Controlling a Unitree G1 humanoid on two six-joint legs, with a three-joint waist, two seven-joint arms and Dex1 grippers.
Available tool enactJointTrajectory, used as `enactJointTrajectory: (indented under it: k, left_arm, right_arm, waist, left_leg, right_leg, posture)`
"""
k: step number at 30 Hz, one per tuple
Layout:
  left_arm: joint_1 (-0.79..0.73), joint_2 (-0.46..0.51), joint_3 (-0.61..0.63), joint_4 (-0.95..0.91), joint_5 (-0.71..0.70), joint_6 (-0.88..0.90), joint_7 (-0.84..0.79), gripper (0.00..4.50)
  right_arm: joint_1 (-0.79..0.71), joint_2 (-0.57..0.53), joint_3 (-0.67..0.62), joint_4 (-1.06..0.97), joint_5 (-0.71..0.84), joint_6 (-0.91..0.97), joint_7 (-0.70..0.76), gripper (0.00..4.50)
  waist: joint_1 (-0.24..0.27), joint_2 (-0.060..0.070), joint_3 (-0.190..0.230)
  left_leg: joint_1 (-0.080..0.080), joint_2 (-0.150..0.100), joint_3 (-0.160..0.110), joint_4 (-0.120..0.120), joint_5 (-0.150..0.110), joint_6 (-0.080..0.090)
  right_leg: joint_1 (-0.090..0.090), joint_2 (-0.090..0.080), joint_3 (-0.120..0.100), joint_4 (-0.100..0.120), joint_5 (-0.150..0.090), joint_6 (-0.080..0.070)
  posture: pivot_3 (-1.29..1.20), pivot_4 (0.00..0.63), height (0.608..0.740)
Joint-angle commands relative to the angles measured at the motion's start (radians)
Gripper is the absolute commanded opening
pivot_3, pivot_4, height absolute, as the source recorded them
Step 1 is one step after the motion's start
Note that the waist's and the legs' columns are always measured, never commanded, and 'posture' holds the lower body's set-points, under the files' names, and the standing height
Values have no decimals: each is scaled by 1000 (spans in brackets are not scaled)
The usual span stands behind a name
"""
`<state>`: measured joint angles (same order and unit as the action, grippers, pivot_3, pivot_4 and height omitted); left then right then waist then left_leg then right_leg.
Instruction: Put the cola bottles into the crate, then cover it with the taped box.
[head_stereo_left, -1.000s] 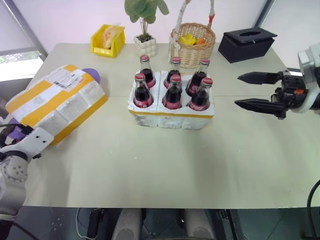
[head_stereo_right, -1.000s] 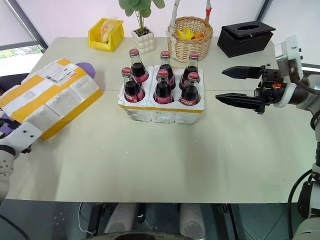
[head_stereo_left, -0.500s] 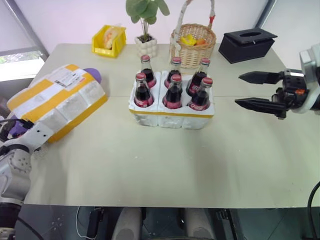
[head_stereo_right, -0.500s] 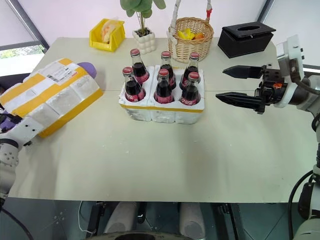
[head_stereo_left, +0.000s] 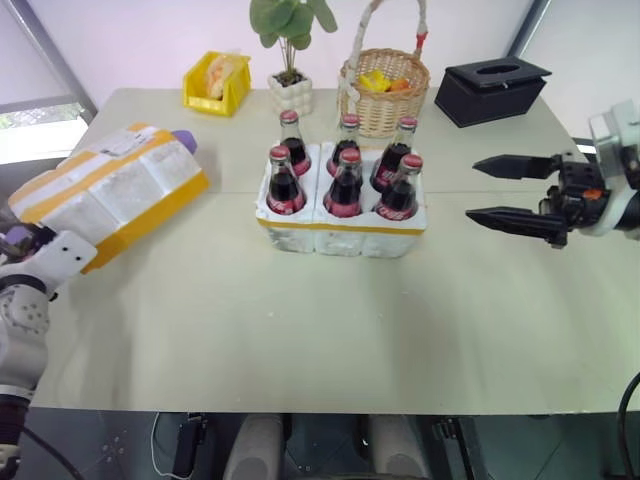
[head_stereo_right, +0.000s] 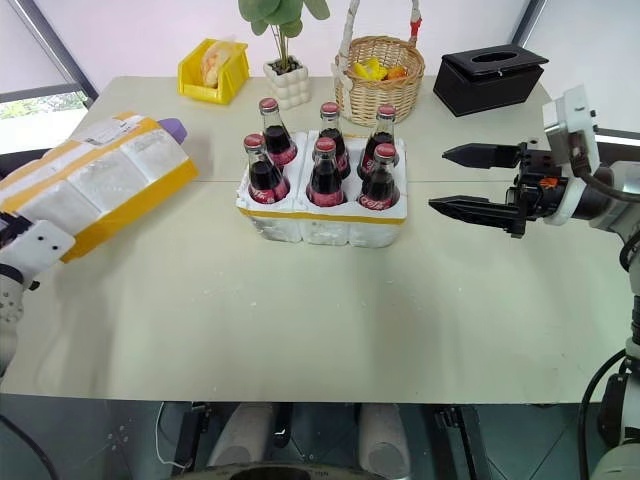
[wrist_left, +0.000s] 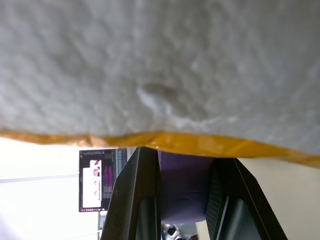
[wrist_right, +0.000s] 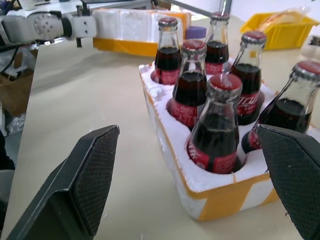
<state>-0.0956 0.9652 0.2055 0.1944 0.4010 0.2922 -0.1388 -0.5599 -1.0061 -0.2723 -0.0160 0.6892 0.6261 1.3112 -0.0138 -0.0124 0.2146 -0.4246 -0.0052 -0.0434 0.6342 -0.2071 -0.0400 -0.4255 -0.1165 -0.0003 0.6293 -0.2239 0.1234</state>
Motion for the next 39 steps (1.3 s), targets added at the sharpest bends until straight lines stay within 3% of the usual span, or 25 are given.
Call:
enactJointTrajectory:
  k: [1, 9, 17, 21, 29, 39]
  left_arm:
    - [-83, 85, 46, -31, -16, -48, -44, 492]
    - [-473, 143, -73, -22, -44, -167, -192, 492]
    - [-731, 63, -201, -51, -38, -239, -307, 492]
    - [-835, -44, -292, -91, -24, -237, -363, 492]
    - [-914, -202, -381, -104, 8, -252, -390, 492]
    - [-820, -220, -426, -144, 69, -327, -414, 492]
  right_arm:
    - [-15, -29, -22, -20, 4, -11, 4, 4500]
    - [41, -18, -29, 10, -33, -34, -19, 4500]
    - [124, 14, -58, -5, -21, -41, -65, 4500]
    - [150, 33, -62, -14, -22, -46, -90, 4500]
    - [167, 56, -62, -22, -22, -47, -125, 4500]
    - [188, 59, -85, -39, -6, -39, -150, 4500]
  waist:
    - [2, 0, 0]
    - [3, -2, -1]
    - [-7, -2, -1]
    - [0, -2, -1]
    - [-4, -2, -1]
    - [-1, -2, -1]
  left_leg:
    - [0, 0, 0, 0, 0, 0]
    - [-2, 0, 2, 2, 1, -2]
    - [0, 1, 4, 2, 2, -2]
    - [-2, 1, 4, 5, 2, -2]
    - [-3, 1, 4, 12, 1, 0]
    - [-3, 1, 4, 12, 1, 0]
  right_leg:
    - [0, 0, 0, 0, 0, 0]
    - [1, 0, 0, 0, 0, 0]
    - [1, 0, 0, 1, 1, 2]
    - [1, 0, 0, 2, 1, 3]
    - [3, 0, 1, 1, 3, 6]
    - [3, 0, 2, 1, 3, 6]
  posture:
    - [0, 150, 740]
    - [0, 150, 740]
    - [0, 150, 740]
    - [0, 150, 740]
    - [0, 150, 740]
    - [0, 150, 740]
